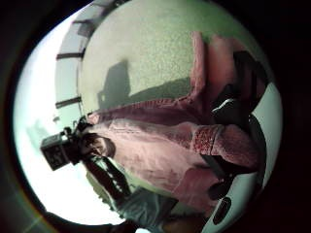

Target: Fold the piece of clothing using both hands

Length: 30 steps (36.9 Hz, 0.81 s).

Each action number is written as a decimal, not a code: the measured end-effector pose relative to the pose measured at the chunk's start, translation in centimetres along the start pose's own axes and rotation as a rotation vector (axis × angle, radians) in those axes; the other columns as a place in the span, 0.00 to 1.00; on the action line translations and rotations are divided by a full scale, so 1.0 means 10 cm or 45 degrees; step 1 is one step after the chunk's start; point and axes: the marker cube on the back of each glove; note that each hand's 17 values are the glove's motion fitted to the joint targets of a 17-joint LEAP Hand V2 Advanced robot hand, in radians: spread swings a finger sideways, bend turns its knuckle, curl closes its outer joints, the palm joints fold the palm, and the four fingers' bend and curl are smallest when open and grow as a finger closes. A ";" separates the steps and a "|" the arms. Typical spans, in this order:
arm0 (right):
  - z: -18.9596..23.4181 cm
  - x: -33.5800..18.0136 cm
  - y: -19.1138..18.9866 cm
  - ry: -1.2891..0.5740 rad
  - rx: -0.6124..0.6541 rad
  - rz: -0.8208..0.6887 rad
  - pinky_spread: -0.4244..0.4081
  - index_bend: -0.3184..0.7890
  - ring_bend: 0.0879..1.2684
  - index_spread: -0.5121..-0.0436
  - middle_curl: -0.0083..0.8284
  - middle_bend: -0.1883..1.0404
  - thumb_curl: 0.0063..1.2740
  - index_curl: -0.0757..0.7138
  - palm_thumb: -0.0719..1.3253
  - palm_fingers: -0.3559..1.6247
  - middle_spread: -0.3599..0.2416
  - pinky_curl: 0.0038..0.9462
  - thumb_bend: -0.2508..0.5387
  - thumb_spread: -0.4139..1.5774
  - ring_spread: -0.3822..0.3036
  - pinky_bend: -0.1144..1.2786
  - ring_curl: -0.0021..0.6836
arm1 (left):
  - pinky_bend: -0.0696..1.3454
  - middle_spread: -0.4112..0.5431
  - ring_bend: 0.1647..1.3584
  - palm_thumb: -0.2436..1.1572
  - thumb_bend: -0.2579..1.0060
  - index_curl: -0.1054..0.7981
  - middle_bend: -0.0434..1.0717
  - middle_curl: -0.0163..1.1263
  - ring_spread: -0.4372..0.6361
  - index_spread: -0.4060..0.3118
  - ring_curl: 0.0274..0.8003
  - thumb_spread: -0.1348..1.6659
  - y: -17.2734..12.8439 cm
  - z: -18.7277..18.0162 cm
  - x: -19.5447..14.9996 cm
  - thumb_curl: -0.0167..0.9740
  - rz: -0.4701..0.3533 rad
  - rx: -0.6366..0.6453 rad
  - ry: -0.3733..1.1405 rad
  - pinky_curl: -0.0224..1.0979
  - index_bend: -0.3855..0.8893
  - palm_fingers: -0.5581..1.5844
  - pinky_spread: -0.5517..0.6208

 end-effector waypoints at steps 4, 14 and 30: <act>-0.07 0.16 0.48 -0.206 0.279 0.002 0.13 0.42 0.64 0.40 0.60 0.64 0.21 0.57 0.66 0.86 0.23 0.42 0.31 0.75 0.23 0.46 0.70 | 0.24 0.06 0.58 0.72 0.23 0.62 0.52 0.48 0.06 0.11 0.59 0.84 0.07 -0.01 0.02 0.34 0.004 0.155 0.030 0.41 0.45 0.84 0.23; 0.47 1.10 1.64 -0.856 1.011 0.206 0.42 0.42 0.36 0.37 0.52 0.44 0.21 0.55 0.61 0.55 0.26 0.42 0.30 0.75 0.30 0.44 0.56 | 0.31 0.18 0.39 0.72 0.21 0.53 0.31 0.43 0.20 0.33 0.49 0.83 0.06 0.21 0.37 0.35 0.183 0.617 -0.081 0.44 0.37 0.56 0.41; 1.10 1.95 1.30 -0.923 1.111 0.881 0.60 0.29 0.52 0.52 0.42 0.33 0.24 0.34 0.57 0.50 0.58 0.41 0.38 0.75 0.55 0.62 0.54 | 0.32 0.38 0.28 0.56 0.19 0.53 0.17 0.34 0.50 0.43 0.41 0.96 0.10 0.90 0.42 0.26 0.130 0.262 0.082 0.42 0.43 0.43 0.64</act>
